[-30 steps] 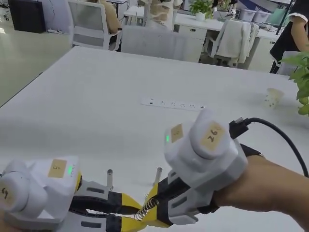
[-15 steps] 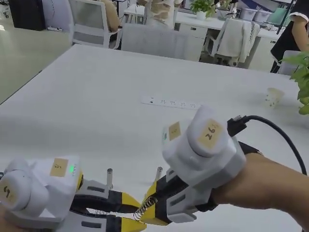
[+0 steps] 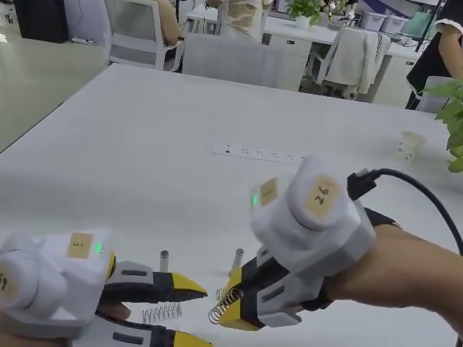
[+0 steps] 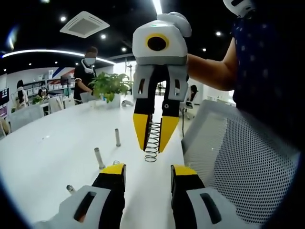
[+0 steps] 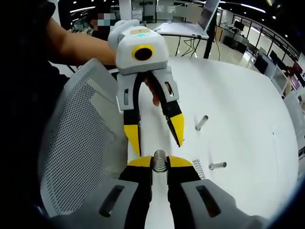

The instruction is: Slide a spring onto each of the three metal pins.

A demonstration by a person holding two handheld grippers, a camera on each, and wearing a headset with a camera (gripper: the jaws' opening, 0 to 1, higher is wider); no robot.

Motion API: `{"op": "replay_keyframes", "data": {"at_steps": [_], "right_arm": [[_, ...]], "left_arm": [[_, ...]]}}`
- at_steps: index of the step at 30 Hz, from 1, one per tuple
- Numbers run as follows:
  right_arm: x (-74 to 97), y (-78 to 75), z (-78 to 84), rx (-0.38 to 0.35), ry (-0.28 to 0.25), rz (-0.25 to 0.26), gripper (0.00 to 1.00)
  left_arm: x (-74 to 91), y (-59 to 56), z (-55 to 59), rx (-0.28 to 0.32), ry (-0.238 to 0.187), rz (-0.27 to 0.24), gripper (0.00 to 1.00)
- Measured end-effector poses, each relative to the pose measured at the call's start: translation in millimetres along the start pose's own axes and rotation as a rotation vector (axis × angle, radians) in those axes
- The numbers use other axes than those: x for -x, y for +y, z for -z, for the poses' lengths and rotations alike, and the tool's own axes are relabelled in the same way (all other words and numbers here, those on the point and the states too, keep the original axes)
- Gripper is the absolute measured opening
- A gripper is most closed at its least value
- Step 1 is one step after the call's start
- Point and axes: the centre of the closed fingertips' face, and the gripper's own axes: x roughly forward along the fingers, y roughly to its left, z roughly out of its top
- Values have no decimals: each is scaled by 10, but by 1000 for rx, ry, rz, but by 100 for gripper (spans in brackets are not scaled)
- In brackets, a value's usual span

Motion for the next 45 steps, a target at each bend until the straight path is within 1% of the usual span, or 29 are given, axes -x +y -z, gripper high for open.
{"op": "replay_keyframes", "data": {"at_steps": [6,9,13,20,28,33,38,45], "right_arm": [[20,-26,43,-7,7,7,8],[30,-39,83,-10,15,12,9],[47,-49,125,-13,22,17,8],[121,-121,207,-28,30,33,9],[211,-205,325,-52,41,55,9],[328,-329,410,-80,43,86,9],[428,-428,486,-100,45,113,9],[517,-552,587,-124,55,142,9]], "left_arm": [[48,31,41,41,-2,-27,45],[95,52,74,51,-1,-45,47],[150,80,85,65,-7,-75,51],[251,116,136,85,-8,-118,54],[377,177,228,111,-2,-165,55],[465,231,270,125,-1,-199,56],[514,261,295,134,0,-223,58],[540,292,311,139,3,-240,60]]}}
